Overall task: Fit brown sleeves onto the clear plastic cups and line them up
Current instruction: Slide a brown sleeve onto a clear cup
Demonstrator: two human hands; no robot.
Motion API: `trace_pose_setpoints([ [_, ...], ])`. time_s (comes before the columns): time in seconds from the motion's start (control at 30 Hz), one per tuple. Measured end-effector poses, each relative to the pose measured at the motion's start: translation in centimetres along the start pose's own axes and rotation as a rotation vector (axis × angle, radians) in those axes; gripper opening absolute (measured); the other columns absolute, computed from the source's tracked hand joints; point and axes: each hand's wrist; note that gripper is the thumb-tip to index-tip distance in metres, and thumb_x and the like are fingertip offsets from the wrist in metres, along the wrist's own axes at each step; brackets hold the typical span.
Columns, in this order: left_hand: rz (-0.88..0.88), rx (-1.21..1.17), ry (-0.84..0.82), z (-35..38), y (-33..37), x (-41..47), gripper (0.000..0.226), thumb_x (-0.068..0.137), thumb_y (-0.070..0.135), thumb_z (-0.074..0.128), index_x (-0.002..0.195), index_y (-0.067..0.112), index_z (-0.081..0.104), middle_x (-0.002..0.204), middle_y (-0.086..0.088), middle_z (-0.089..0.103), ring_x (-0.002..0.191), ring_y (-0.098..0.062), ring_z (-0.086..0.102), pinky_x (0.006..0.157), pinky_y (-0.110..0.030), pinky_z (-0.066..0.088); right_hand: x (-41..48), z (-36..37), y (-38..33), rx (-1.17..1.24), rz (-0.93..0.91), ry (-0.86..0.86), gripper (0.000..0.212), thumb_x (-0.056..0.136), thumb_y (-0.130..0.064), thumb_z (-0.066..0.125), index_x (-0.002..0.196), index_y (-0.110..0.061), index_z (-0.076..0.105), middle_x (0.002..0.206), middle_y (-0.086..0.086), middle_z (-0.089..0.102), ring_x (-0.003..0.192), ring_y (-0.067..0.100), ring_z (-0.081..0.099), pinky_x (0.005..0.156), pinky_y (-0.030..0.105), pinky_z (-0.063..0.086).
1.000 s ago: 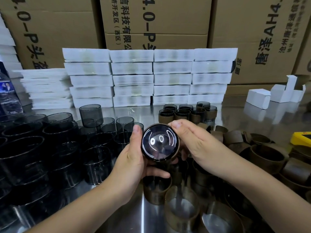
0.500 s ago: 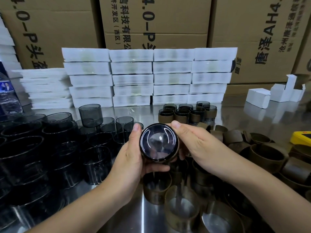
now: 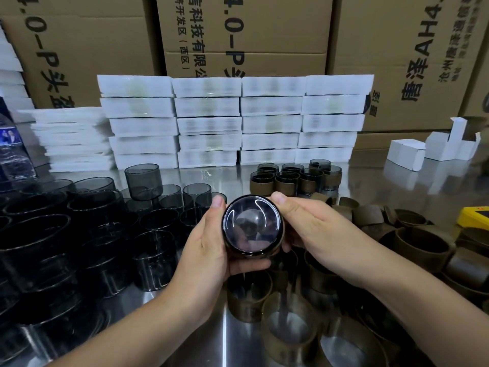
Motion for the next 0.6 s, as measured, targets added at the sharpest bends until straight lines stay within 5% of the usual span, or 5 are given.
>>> trace_pose_setpoints([
  [0.1, 0.015, -0.009, 0.013, 0.1, 0.2, -0.1, 0.061, 0.071, 0.067, 0.044, 0.096, 0.019, 0.071, 0.085, -0.010, 0.075, 0.073, -0.017, 0.074, 0.054, -0.027, 0.057, 0.0, -0.1, -0.2, 0.097, 0.010, -0.026, 0.048, 0.081, -0.051, 0.043, 0.099, -0.017, 0.071, 0.065, -0.005, 0.056, 0.056, 0.010, 0.046, 0.059, 0.020, 0.042],
  [0.2, 0.109, 0.016, 0.011, 0.4, 0.4, -0.5, 0.047, 0.082, 0.073, 0.048, 0.095, 0.033, 0.069, 0.093, -0.005, 0.075, 0.082, -0.018, 0.073, 0.058, -0.030, 0.057, -0.2, -1.3, -0.7, 0.387, 0.102, -0.128, 0.043, 0.073, -0.044, 0.064, 0.112, -0.028, 0.066, 0.054, -0.009, 0.047, 0.044, 0.007, 0.036, 0.039, 0.017, 0.032],
  [0.33, 0.130, 0.005, 0.053, 0.6, 0.2, -0.8, 0.044, 0.067, 0.067, 0.055, 0.103, 0.042, 0.061, 0.096, -0.001, 0.073, 0.086, -0.016, 0.072, 0.059, -0.022, 0.054, -0.3, -3.1, -1.1, 0.413, 0.117, -0.242, 0.039, 0.067, -0.032, 0.074, 0.106, -0.030, 0.071, 0.055, -0.003, 0.041, 0.037, 0.004, 0.036, 0.032, 0.014, 0.028],
  [0.47, 0.109, -0.125, 0.065, 0.8, 0.0, -0.4, 0.048, 0.079, 0.056, 0.066, 0.116, 0.027, 0.054, 0.100, 0.004, 0.071, 0.093, -0.015, 0.071, 0.063, -0.026, 0.057, 1.3, -4.3, -2.3, 0.380, 0.102, -0.091, 0.034, 0.064, -0.022, 0.078, 0.097, -0.023, 0.071, 0.051, -0.006, 0.044, 0.036, 0.003, 0.037, 0.033, 0.012, 0.029],
  [0.6, 0.234, 0.232, 0.000, 0.4, -0.6, -0.9, 0.020, 0.078, 0.033, 0.061, 0.097, 0.029, 0.063, 0.088, 0.012, 0.066, 0.083, -0.005, 0.065, 0.070, -0.018, 0.053, 5.0, -5.9, -3.2, 0.194, 0.064, 0.145, 0.027, 0.079, -0.010, 0.070, 0.103, -0.017, 0.059, 0.057, -0.006, 0.057, 0.042, 0.006, 0.047, 0.040, 0.016, 0.039],
])
Point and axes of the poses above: each hand's wrist, its own x-axis towards the middle knuckle, its own z-axis out of the palm, y = z × x
